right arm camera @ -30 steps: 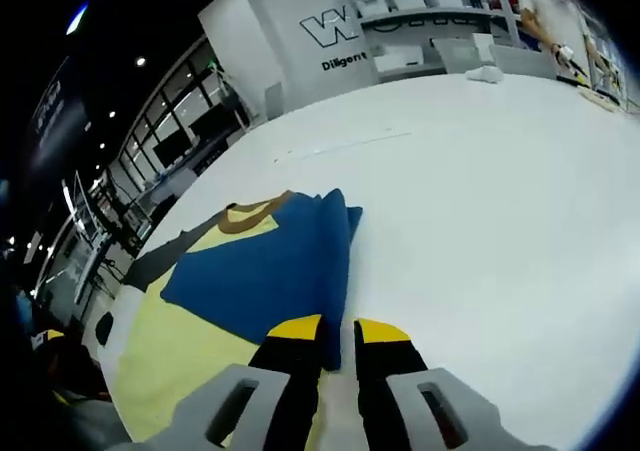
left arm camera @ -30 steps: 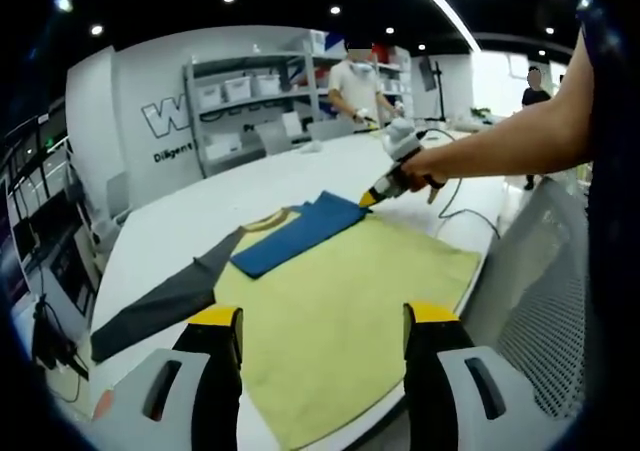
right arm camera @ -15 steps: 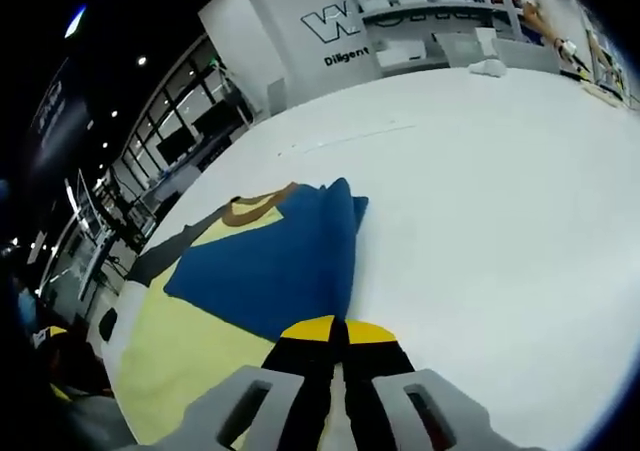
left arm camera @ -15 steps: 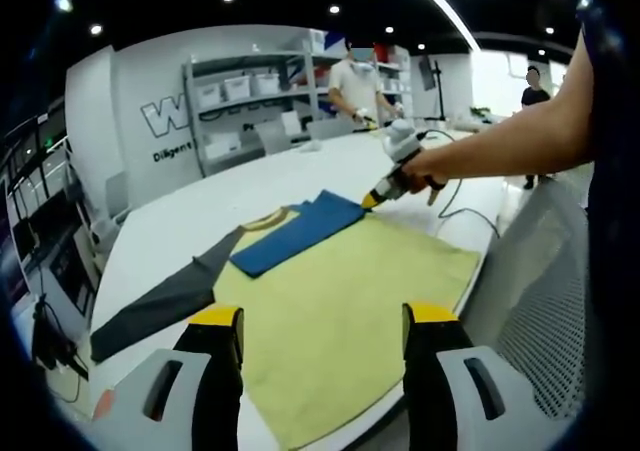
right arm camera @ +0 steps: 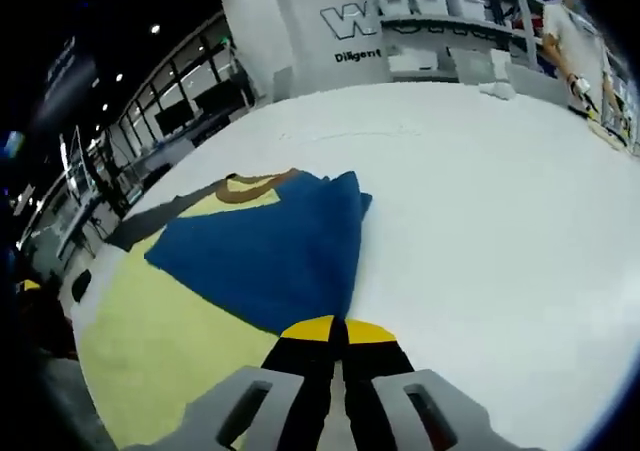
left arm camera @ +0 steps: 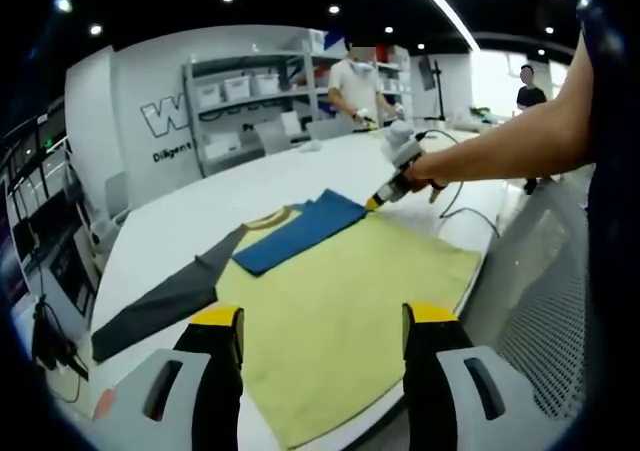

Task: Fold the garment on the visible template until the final outline fits inside the template.

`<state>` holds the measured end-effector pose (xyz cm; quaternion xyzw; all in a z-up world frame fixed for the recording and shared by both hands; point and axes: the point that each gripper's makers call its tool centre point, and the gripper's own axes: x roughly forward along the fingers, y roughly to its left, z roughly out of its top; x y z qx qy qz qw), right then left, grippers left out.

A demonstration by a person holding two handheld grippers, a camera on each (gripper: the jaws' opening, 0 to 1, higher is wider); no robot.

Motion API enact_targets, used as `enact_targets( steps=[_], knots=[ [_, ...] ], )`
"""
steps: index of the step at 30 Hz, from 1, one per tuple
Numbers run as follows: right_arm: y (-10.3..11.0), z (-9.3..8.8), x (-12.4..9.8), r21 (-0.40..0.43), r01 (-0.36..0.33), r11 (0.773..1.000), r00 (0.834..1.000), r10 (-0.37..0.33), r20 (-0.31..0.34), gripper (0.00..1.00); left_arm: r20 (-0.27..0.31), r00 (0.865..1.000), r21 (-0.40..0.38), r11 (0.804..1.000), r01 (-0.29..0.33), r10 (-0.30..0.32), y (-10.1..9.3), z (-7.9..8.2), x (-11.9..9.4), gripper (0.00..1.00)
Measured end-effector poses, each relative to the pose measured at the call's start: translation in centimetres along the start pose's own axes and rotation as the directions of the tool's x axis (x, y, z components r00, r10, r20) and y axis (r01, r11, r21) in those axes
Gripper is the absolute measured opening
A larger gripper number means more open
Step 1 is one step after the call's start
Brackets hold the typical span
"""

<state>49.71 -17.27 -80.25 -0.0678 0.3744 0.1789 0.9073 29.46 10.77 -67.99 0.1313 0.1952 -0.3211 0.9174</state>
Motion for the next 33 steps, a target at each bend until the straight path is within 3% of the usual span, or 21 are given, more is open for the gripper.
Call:
enact_targets(
  steps=[2,5,10,19,33],
  knots=[
    [0.2,0.0,0.1,-0.103,0.024,0.994,1.0,-0.026,-0.017,0.0,0.001,1.0,-0.001,1.0,-0.001,0.001,0.0,0.0,0.0,0.59],
    [0.3,-0.1,0.1,-0.158,0.035,0.987,0.999,-0.039,-0.021,0.0,0.005,1.0,-0.002,1.0,-0.004,0.004,0.1,0.1,0.0,0.59],
    [0.3,-0.1,0.0,-0.351,0.057,0.934,0.997,-0.074,-0.033,0.0,0.006,1.0,0.0,1.0,-0.004,0.004,0.0,0.1,-0.1,0.59],
    [0.0,-0.1,0.0,-0.289,0.057,0.956,0.997,-0.067,-0.025,0.0,0.008,1.0,-0.001,1.0,-0.005,0.005,0.0,0.1,-0.1,0.6],
    [-0.5,0.2,-0.1,-0.242,0.08,0.967,0.996,-0.084,-0.009,0.07,0.016,1.0,-0.004,1.0,-0.009,0.009,0.1,0.3,-0.1,0.61]
  ],
)
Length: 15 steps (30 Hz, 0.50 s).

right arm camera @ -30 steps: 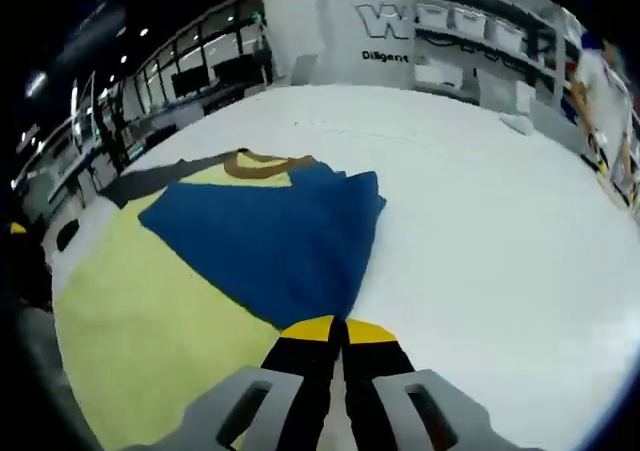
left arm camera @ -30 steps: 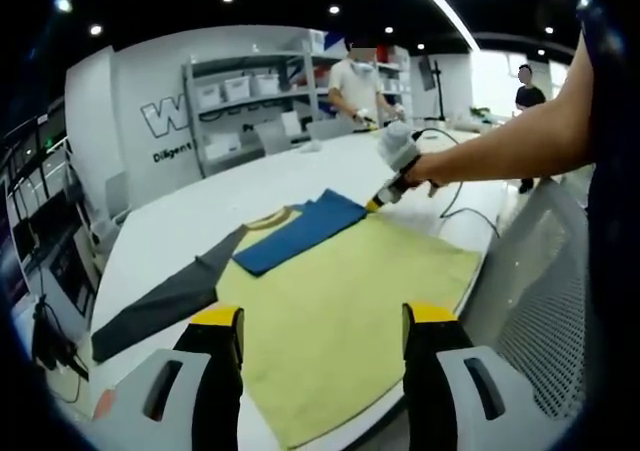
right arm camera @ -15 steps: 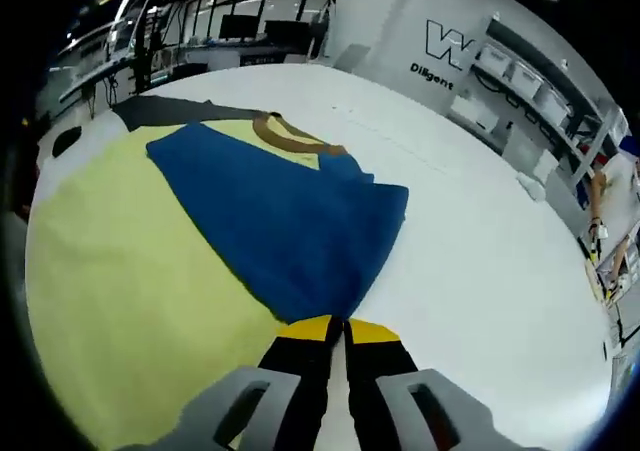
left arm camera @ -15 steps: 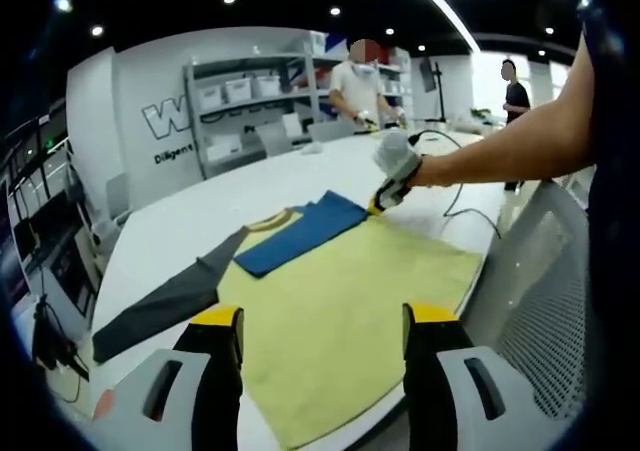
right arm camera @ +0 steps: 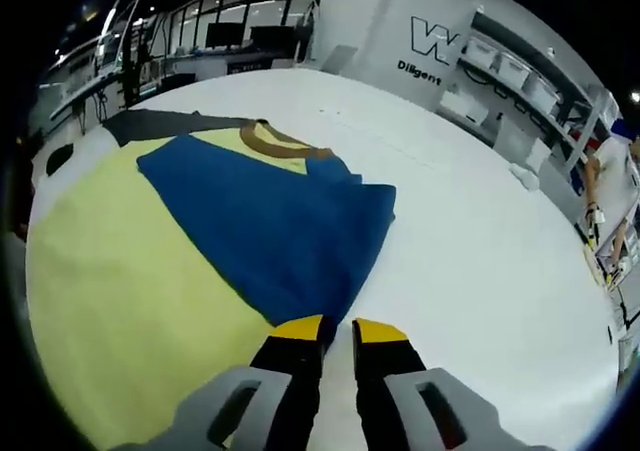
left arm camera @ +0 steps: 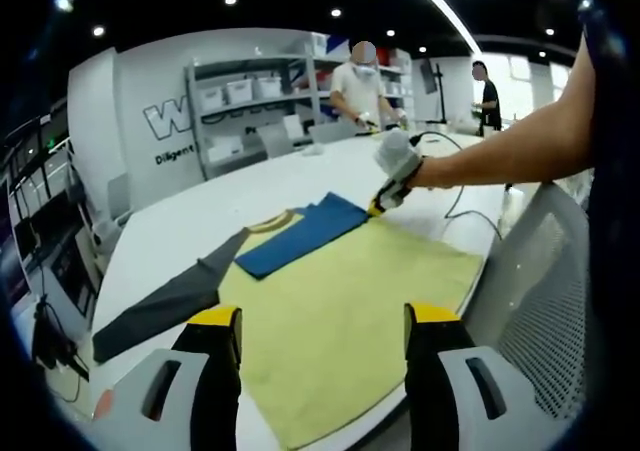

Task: Fold the garment on the visible template until the final outline fits inside the template.

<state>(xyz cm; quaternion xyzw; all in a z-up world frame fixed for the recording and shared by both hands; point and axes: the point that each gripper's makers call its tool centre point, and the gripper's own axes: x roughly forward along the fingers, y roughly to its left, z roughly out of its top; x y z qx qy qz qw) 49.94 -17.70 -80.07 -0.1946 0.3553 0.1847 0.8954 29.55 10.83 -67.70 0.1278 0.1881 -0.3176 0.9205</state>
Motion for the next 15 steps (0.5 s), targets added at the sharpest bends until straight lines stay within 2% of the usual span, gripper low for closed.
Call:
enact_targets(
  steps=[8,15],
  knots=[
    [0.2,0.7,-0.8,0.018,-0.003,1.0,1.0,0.002,0.023,0.15,0.001,1.0,-0.001,1.0,0.0,0.0,0.0,0.0,0.0,0.61],
    [0.6,1.4,-1.5,0.054,-0.02,0.998,0.997,0.016,0.07,0.18,0.003,1.0,0.0,1.0,0.001,-0.001,-0.1,0.1,0.0,0.61]
  ],
)
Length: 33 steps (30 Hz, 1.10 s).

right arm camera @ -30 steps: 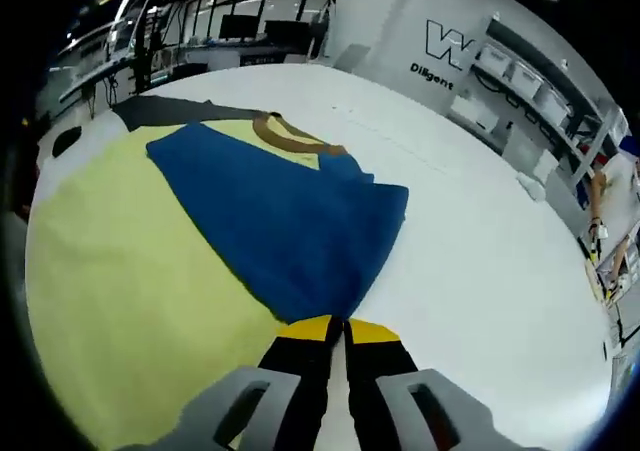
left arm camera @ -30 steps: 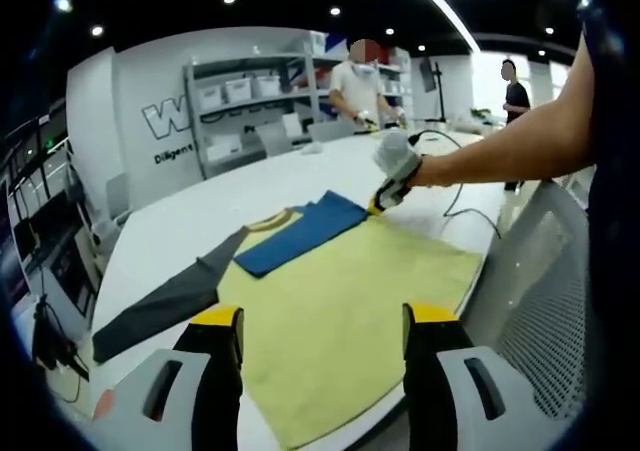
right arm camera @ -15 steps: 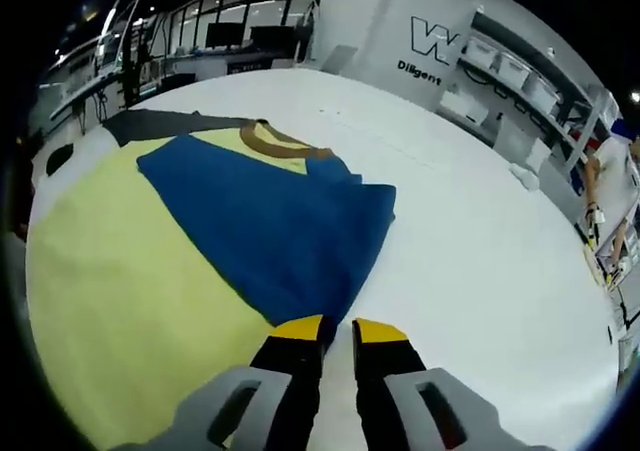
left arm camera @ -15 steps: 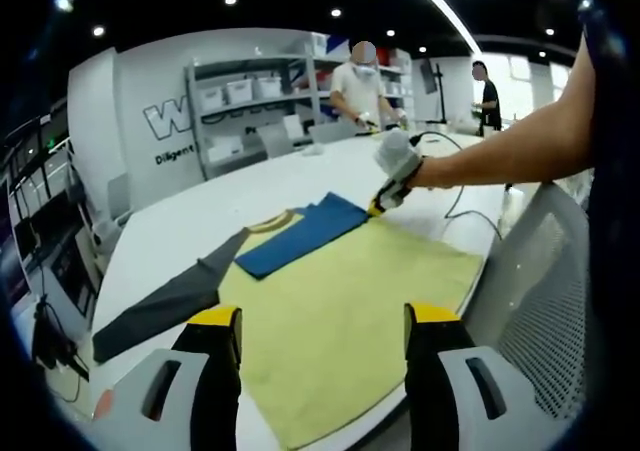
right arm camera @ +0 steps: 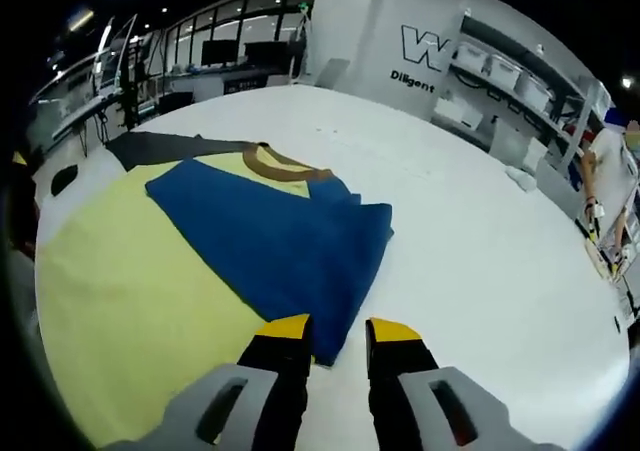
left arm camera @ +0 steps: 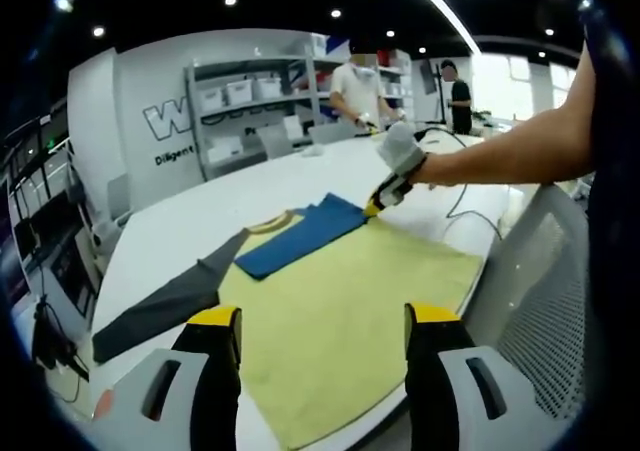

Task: Fold the garment on the visible template until the final outline fits inside the template.

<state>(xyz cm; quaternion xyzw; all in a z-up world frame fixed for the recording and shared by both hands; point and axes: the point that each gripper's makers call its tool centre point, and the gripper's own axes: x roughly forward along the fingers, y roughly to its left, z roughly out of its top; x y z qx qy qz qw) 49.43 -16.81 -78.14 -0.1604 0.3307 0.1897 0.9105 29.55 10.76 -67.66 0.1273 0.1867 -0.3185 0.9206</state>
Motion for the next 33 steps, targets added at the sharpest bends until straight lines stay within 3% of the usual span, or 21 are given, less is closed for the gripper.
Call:
enact_targets(
  steps=[9,21,33],
  knots=[
    [1.4,1.4,-1.4,0.011,-0.039,0.999,0.997,0.038,0.067,0.27,0.003,1.0,0.002,1.0,0.004,-0.004,-0.1,0.1,0.0,0.61],
    [4.3,4.6,-5.9,-0.007,-0.076,0.997,0.978,0.075,0.193,0.42,0.011,1.0,0.002,1.0,0.007,-0.007,-0.2,0.3,-0.1,0.6],
    [7.6,5.5,-10.6,0.022,-0.124,0.992,0.955,0.113,0.276,0.6,0.011,1.0,0.009,1.0,0.01,-0.01,-0.4,0.3,-0.1,0.61]
  ],
)
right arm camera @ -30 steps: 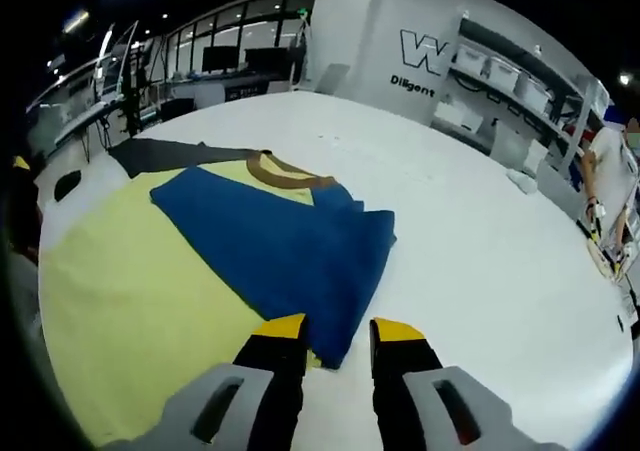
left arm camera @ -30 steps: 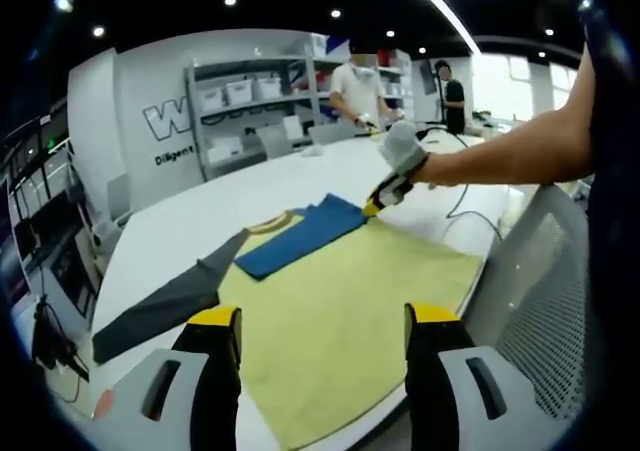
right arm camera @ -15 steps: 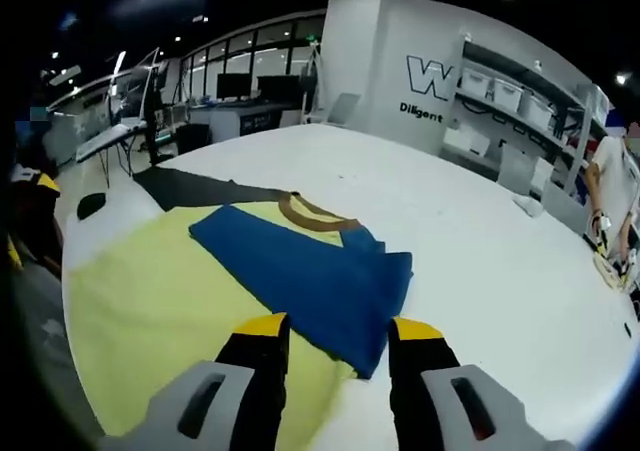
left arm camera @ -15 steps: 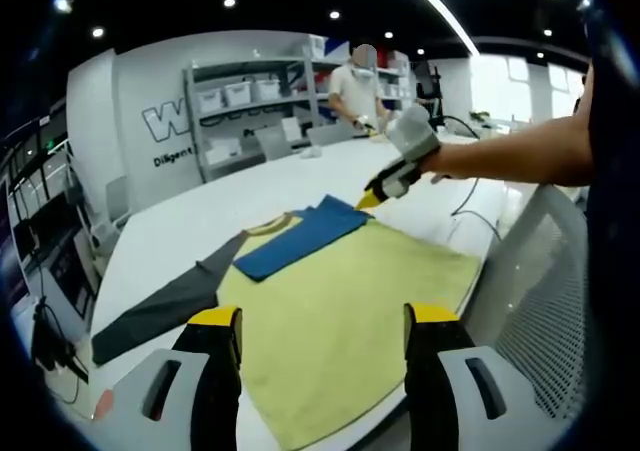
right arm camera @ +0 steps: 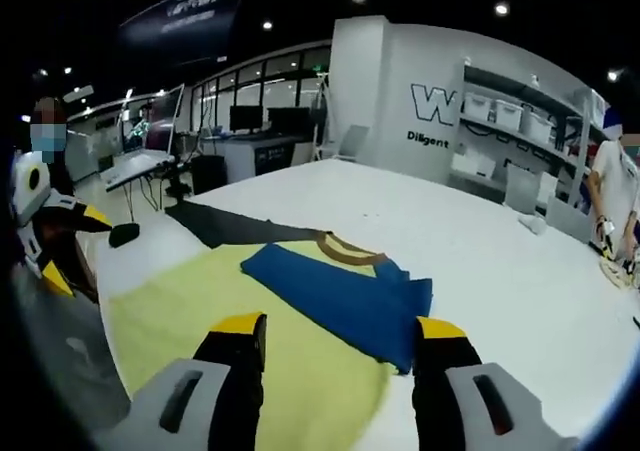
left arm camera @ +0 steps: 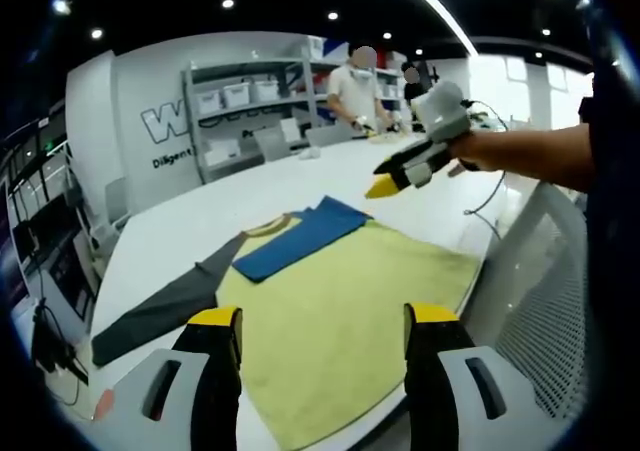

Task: Fold the garment on the visible template until the final outline fits inside the template.

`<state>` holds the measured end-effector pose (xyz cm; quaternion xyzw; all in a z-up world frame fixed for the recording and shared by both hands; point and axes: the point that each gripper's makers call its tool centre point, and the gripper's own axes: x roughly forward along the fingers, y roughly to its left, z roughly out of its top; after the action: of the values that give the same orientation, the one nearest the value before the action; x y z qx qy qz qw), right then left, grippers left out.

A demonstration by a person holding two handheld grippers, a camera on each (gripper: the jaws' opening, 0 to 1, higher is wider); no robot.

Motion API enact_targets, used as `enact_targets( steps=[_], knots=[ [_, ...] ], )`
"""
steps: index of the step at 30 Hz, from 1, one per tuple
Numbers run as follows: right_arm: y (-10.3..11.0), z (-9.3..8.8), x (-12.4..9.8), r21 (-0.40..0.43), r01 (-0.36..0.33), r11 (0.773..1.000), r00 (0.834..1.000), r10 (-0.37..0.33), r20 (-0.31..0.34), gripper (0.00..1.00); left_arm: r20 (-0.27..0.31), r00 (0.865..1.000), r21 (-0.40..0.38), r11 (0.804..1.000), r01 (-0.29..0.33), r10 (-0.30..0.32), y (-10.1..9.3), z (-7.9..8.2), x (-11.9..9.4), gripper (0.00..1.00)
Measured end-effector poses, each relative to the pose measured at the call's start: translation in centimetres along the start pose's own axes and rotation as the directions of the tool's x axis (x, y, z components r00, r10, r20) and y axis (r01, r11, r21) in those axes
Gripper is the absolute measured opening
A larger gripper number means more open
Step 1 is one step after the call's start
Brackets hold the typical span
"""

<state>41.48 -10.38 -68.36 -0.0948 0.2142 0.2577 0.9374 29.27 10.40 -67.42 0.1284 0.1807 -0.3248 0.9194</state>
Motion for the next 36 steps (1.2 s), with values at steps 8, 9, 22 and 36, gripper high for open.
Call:
enact_targets(
  steps=[8,9,22,36],
  knots=[
    [2.2,0.4,-1.6,0.026,-0.01,1.0,0.999,0.009,0.036,0.69,0.006,1.0,-0.001,1.0,0.001,-0.001,0.0,0.1,0.0,0.6],
    [2.5,0.5,-1.9,0.037,-0.009,0.999,0.999,0.007,0.047,0.7,0.006,1.0,-0.001,1.0,0.002,-0.002,0.0,0.1,0.0,0.6],
    [6.5,-0.6,-4.4,0.065,-0.048,0.997,0.997,0.043,0.067,0.71,0.023,1.0,-0.019,1.0,0.0,0.0,0.2,0.4,-0.2,0.6],
    [7.8,-1.0,-5.2,0.048,-0.068,0.997,0.994,0.064,0.088,0.72,0.072,0.997,-0.151,0.989,-0.007,0.018,1.6,1.4,-0.6,0.63]
  ],
)
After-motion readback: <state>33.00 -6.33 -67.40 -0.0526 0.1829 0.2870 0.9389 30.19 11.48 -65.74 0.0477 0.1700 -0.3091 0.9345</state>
